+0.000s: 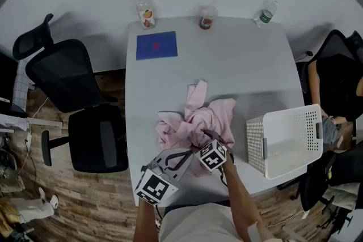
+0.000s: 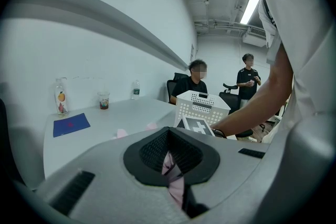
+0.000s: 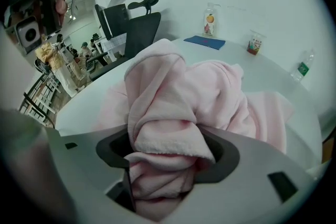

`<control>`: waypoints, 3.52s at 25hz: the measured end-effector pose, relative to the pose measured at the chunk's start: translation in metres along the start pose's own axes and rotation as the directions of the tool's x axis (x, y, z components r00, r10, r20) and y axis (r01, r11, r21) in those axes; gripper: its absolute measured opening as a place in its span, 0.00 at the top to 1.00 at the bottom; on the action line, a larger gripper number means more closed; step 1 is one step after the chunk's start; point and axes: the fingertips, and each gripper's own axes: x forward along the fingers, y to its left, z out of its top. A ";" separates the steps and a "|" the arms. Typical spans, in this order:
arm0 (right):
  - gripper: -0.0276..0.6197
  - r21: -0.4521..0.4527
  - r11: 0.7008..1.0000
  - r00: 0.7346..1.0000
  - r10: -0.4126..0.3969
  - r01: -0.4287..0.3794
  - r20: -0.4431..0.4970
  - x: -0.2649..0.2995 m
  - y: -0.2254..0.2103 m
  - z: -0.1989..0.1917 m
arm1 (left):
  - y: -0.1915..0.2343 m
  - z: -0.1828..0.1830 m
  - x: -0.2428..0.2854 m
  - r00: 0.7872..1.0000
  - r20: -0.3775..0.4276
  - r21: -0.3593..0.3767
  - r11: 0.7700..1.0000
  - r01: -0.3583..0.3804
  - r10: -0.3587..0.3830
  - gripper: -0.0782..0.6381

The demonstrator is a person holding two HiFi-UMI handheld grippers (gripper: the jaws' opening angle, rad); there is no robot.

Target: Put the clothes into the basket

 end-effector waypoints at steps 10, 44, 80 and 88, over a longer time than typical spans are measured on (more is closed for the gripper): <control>0.63 0.104 0.993 0.998 0.060 -0.062 0.024 -0.006 0.000 0.002 | 0.002 -0.001 -0.004 1.000 0.002 -0.003 1.000 -0.008 0.008 0.89; 0.65 0.200 0.980 0.958 -0.039 -0.019 0.283 -0.109 0.011 0.046 | -0.014 0.043 -0.022 0.995 0.089 0.116 0.993 0.025 -0.035 0.89; 0.68 0.151 0.988 0.798 -0.071 -0.025 0.599 -0.280 0.005 0.067 | -0.090 0.141 -0.025 0.987 0.157 0.284 0.955 -0.086 0.043 0.89; 0.68 0.123 0.992 0.734 -0.086 0.003 0.674 -0.335 -0.002 0.083 | -0.108 0.176 -0.023 0.983 0.183 0.353 0.931 -0.098 0.034 0.89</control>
